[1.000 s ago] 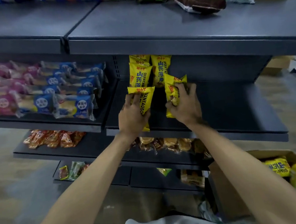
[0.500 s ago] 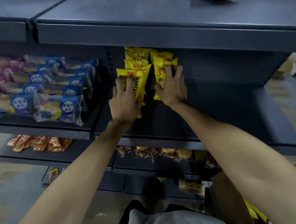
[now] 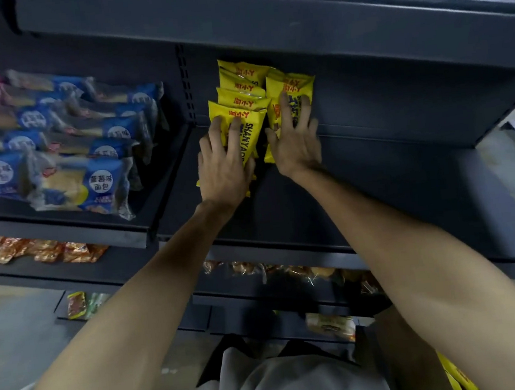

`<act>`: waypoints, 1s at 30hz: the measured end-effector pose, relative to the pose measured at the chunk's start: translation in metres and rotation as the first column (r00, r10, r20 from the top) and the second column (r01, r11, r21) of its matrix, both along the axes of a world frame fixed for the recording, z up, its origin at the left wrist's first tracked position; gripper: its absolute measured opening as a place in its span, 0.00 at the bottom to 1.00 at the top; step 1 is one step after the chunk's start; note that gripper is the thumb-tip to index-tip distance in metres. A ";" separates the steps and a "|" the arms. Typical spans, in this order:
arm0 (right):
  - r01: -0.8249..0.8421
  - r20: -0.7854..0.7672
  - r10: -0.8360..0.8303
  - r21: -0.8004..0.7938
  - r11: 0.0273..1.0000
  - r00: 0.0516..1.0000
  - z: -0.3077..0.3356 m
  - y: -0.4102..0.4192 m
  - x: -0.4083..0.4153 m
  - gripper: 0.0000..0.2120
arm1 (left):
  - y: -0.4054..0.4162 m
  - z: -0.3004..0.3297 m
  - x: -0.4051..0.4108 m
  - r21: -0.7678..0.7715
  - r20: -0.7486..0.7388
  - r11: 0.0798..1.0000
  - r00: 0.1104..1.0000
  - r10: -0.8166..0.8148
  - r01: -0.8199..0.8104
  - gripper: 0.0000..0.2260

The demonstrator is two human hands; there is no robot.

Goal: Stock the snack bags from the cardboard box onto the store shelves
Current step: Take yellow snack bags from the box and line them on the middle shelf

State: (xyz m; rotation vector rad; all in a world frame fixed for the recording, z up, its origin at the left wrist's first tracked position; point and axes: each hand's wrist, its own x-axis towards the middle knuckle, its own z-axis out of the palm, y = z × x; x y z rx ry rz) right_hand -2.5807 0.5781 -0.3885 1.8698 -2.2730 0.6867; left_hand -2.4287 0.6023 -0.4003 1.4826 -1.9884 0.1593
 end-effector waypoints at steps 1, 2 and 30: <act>0.001 -0.003 -0.001 0.014 1.000 1.000 -0.004 -0.001 0.001 0.35 | -0.002 -0.004 -0.001 -0.011 -0.005 1.000 1.000 0.005 -0.005 0.29; 0.002 -0.009 -0.002 0.021 1.000 1.000 -0.007 -0.001 0.002 0.36 | -0.002 -0.008 -0.002 -0.013 -0.014 1.000 1.000 0.012 -0.012 0.28; -0.045 -0.121 0.075 0.230 0.972 0.990 0.031 0.086 -0.005 0.24 | 0.062 0.006 0.028 0.253 0.130 0.958 0.977 -0.170 0.133 0.35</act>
